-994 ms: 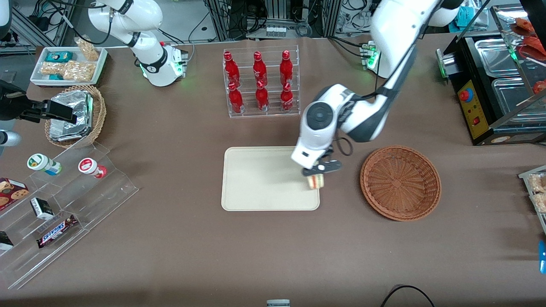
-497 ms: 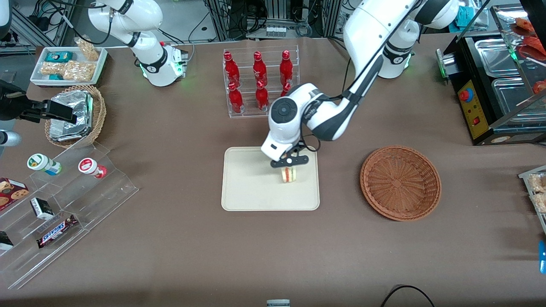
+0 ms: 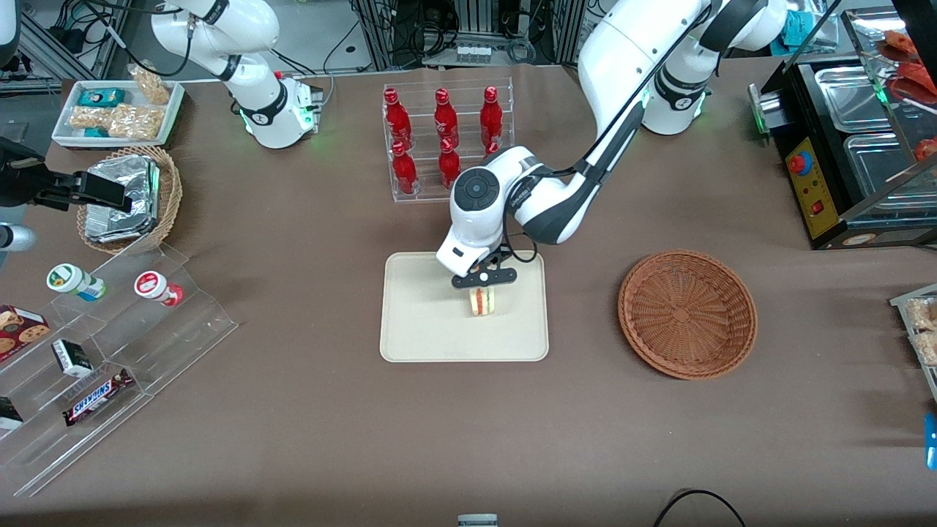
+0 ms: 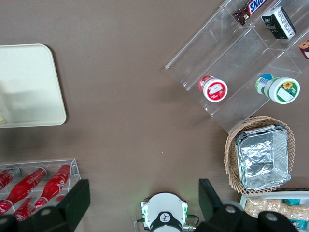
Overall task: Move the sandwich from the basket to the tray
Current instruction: 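Lower the sandwich onto the tray and open the left gripper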
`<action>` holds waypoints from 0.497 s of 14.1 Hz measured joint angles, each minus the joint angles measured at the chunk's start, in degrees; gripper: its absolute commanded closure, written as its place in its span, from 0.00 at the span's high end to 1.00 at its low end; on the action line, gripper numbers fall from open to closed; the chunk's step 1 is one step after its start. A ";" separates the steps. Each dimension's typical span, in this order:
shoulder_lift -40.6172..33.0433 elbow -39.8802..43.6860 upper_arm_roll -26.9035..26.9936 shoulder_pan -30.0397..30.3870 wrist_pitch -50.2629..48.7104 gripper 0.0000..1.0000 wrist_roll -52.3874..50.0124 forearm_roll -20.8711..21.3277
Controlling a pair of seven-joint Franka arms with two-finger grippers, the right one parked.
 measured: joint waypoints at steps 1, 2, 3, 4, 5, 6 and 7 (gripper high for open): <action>0.21 0.15 0.00 -0.01 0.74 0.21 0.02 0.01; 0.38 0.23 0.00 -0.06 1.28 0.19 0.06 0.04; 0.49 0.27 0.00 -0.12 1.54 0.18 0.24 0.18; 0.57 0.31 -0.01 -0.16 1.57 0.18 0.84 0.60; 0.61 0.37 -0.01 -0.18 1.57 0.18 1.79 0.98; 0.62 0.46 0.03 -0.17 1.57 0.20 3.14 1.04; 0.63 0.54 0.10 -0.15 1.54 0.22 4.64 1.03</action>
